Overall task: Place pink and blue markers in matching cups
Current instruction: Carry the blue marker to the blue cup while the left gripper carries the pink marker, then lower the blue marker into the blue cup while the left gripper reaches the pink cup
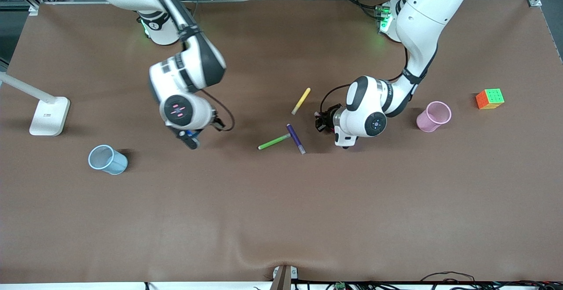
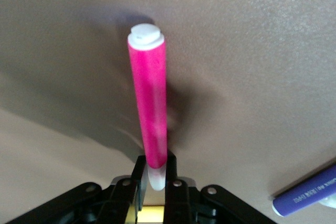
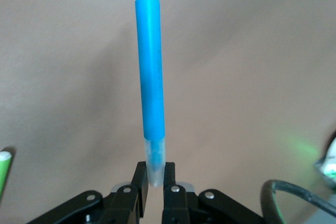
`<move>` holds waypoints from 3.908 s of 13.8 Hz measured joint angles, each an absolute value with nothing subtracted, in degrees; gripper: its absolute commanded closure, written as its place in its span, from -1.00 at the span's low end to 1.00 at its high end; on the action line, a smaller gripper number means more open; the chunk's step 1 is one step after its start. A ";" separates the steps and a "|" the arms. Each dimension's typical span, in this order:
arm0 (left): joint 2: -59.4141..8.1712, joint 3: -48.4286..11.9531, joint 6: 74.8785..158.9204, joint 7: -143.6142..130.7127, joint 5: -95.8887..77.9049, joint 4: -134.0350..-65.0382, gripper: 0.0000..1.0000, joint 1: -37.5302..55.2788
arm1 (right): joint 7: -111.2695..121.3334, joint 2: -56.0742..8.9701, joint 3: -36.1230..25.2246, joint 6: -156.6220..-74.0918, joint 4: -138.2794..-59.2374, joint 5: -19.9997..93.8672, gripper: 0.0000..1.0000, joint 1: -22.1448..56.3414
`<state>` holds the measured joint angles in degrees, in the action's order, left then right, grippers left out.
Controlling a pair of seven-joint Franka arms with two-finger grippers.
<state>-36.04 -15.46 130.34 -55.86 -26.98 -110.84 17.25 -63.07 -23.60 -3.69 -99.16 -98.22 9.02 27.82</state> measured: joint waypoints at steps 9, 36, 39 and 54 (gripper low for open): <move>-35.80 -15.39 132.63 -56.34 -27.08 -109.45 1.00 16.47 | -39.65 -22.33 -3.82 -82.15 -91.59 9.55 1.00 9.67; 5.91 -14.00 144.03 -64.56 19.11 -133.52 1.00 -5.67 | -21.67 -33.91 -3.38 -81.91 -85.88 17.20 1.00 -11.70; 12.14 -14.04 144.04 -65.16 19.73 -139.02 1.00 -7.31 | -21.40 -34.81 -3.35 -81.91 -84.66 17.21 1.00 -11.70; 15.60 -25.70 139.94 -96.46 39.02 -148.67 1.00 -18.43 | -17.36 -36.76 -3.28 -82.58 -82.18 17.22 -1.00 -12.89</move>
<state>15.60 -25.70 139.94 -96.46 39.02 -148.67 -18.43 -17.36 -36.76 -3.28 -82.58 -82.18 17.22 -12.89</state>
